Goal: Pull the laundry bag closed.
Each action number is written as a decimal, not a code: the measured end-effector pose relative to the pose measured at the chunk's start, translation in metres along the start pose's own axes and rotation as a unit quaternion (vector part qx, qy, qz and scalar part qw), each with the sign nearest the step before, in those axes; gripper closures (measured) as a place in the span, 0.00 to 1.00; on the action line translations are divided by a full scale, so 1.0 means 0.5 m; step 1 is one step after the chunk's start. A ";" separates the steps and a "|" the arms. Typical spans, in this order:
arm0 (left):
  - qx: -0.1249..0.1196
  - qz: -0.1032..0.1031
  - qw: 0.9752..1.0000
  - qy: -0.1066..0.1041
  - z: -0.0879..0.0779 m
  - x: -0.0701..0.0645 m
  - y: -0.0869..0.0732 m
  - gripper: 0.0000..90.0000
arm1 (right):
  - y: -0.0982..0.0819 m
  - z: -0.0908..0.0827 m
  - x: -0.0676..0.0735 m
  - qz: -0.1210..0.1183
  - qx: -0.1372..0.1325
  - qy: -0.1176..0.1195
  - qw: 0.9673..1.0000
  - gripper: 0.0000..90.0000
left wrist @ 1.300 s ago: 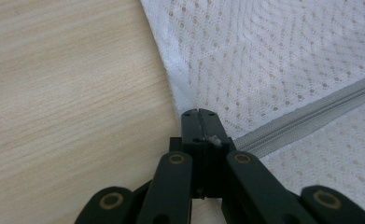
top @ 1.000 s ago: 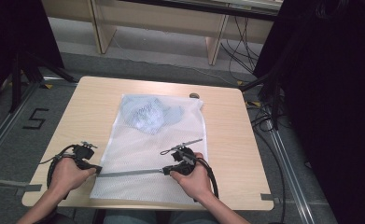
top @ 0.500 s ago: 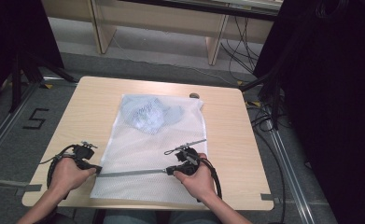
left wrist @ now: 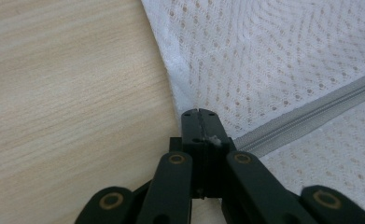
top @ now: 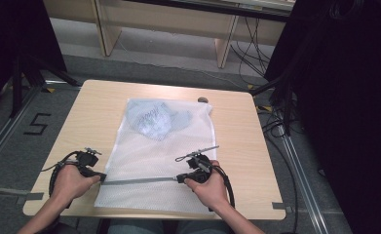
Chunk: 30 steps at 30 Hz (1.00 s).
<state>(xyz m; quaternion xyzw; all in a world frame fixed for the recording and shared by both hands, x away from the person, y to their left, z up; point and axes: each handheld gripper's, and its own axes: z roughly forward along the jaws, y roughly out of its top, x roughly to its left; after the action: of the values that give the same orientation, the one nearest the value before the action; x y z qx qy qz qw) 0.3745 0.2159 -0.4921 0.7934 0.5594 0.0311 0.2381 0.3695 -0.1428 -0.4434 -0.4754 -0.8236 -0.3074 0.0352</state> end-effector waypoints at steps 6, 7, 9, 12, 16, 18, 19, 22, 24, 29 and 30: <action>-0.001 0.002 1.000 0.001 0.000 0.000 0.000 1.00 | -0.002 -0.004 -0.005 0.006 0.001 0.000 1.000 0.97; -0.001 0.001 1.000 0.000 0.000 0.000 0.000 1.00 | -0.003 -0.006 -0.008 0.005 0.003 -0.006 1.000 0.97; -0.001 0.000 1.000 0.000 0.000 0.000 0.000 1.00 | -0.003 -0.008 -0.005 0.016 0.006 0.000 1.000 0.97; 0.000 0.001 1.000 0.001 0.000 0.000 0.000 1.00 | -0.004 -0.008 -0.014 0.002 0.000 -0.004 1.000 0.97; 0.000 0.000 1.000 0.000 0.000 0.000 0.000 1.00 | -0.007 -0.012 -0.017 0.009 0.000 -0.006 1.000 0.97; 0.000 0.001 1.000 0.001 0.000 0.000 0.000 1.00 | -0.008 -0.015 -0.017 0.022 0.003 -0.005 1.000 0.97; 0.000 0.001 1.000 0.001 0.000 0.000 0.000 1.00 | -0.008 -0.015 -0.017 0.022 0.003 -0.005 1.000 0.97; 0.000 0.001 1.000 0.001 0.000 0.000 0.000 1.00 | -0.010 -0.017 -0.021 0.022 0.008 -0.008 1.000 0.97; 0.000 0.000 1.000 0.000 0.000 0.000 0.000 1.00 | -0.010 -0.016 -0.027 0.009 0.001 -0.010 1.000 0.97; 0.000 0.002 1.000 0.001 0.000 0.000 0.000 1.00 | -0.012 -0.022 -0.029 0.017 0.003 -0.007 1.000 0.97; 0.000 0.001 1.000 0.001 0.000 0.000 0.000 1.00 | -0.012 -0.021 -0.029 0.020 0.005 -0.007 1.000 0.97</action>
<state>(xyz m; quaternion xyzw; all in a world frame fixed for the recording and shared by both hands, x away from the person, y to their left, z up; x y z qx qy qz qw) 0.3745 0.2158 -0.4921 0.7941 0.5585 0.0320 0.2376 0.3700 -0.1619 -0.4429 -0.4938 -0.8155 -0.2996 0.0379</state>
